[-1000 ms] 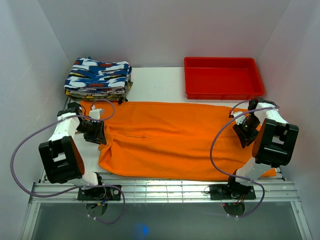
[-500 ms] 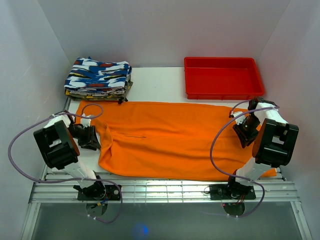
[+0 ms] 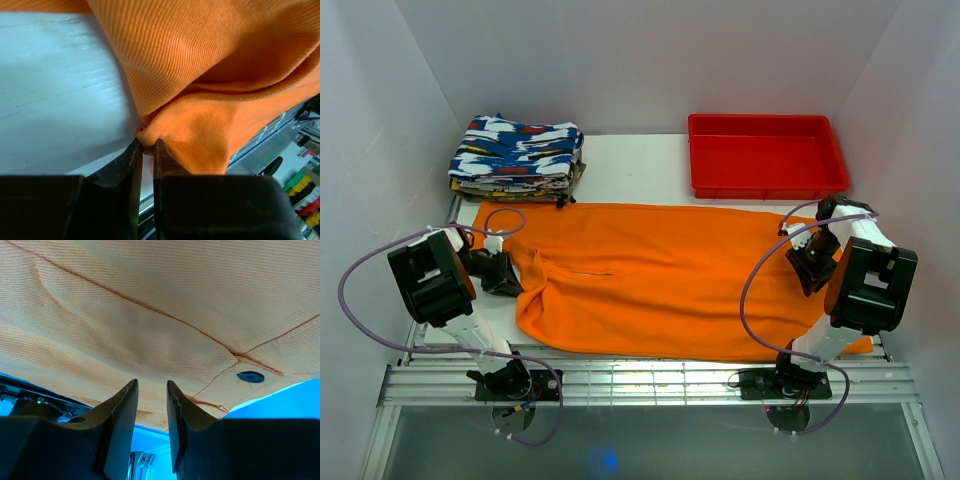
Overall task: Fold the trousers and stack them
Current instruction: Flatten the trousers out
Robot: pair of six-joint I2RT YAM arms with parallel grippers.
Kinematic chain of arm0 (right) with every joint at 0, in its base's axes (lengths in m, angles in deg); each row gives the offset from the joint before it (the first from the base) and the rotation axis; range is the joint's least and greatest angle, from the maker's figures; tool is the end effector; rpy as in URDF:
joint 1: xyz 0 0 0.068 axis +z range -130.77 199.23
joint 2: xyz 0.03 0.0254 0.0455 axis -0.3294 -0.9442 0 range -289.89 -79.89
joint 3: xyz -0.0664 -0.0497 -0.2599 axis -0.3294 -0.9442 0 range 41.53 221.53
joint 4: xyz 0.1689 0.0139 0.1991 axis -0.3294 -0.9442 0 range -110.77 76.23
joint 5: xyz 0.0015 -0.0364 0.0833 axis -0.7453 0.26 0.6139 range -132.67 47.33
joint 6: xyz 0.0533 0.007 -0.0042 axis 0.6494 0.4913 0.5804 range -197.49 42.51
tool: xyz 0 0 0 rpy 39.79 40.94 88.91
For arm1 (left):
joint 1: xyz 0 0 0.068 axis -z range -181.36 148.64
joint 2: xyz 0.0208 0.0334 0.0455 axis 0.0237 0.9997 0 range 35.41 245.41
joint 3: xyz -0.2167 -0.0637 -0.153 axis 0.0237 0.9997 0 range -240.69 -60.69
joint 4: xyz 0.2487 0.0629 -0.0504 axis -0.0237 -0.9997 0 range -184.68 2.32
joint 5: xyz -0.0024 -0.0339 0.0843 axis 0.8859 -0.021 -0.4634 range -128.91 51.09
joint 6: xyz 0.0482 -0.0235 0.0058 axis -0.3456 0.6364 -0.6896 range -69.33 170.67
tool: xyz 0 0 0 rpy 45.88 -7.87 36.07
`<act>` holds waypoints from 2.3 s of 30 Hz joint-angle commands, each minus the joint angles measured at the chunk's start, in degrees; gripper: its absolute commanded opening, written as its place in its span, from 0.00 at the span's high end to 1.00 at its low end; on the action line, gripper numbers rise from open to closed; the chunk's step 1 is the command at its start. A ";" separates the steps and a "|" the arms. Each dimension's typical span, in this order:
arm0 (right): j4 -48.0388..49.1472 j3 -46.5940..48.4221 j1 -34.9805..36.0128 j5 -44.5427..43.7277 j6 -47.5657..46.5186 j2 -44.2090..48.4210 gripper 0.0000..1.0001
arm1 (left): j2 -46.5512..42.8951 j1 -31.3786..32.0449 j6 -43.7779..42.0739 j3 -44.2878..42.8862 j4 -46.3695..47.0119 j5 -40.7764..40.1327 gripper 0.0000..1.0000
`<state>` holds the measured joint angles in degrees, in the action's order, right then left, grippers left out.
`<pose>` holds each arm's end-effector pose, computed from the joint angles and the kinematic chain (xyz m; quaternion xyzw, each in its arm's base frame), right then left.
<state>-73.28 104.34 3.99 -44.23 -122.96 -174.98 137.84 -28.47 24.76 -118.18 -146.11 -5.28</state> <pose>0.2691 -0.0743 0.1868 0.2609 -0.9651 0.0038 0.0203 0.2481 0.1048 0.1399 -0.0436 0.9503 -0.3068 0.0285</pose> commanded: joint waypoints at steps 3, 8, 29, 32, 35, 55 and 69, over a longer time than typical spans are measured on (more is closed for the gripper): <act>-0.35 1.35 0.22 -0.46 -0.05 -0.71 0.65 | -3.72 -0.22 -0.45 -2.09 0.17 -0.13 1.00; 0.18 1.44 0.22 -0.90 -0.58 -1.15 0.65 | -9.79 -4.34 -4.49 -4.29 -4.84 -7.60 1.00; -0.52 -2.69 0.04 -1.43 -4.36 1.13 0.67 | -13.85 -28.26 -23.04 0.37 3.24 -35.30 1.00; -0.61 -4.09 0.04 -1.60 -4.97 1.57 0.68 | -12.70 -28.52 -24.54 -2.43 0.43 -33.63 0.85; -0.35 -6.02 -0.05 -1.34 -5.07 1.66 0.70 | -13.05 -28.43 -25.33 -7.78 -3.08 -25.47 0.57; 1.13 31.40 -0.22 22.13 2.04 5.70 0.27 | -20.71 -24.05 -1.43 -28.60 13.26 21.13 0.02; -0.45 41.10 0.92 23.45 6.18 -16.89 0.58 | 10.76 -3.83 5.87 -42.97 7.19 4.17 0.35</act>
<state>-71.16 147.86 4.31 -20.96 -117.63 -191.26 149.79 -35.44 28.70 -161.74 -138.00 2.83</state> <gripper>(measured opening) 0.463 0.669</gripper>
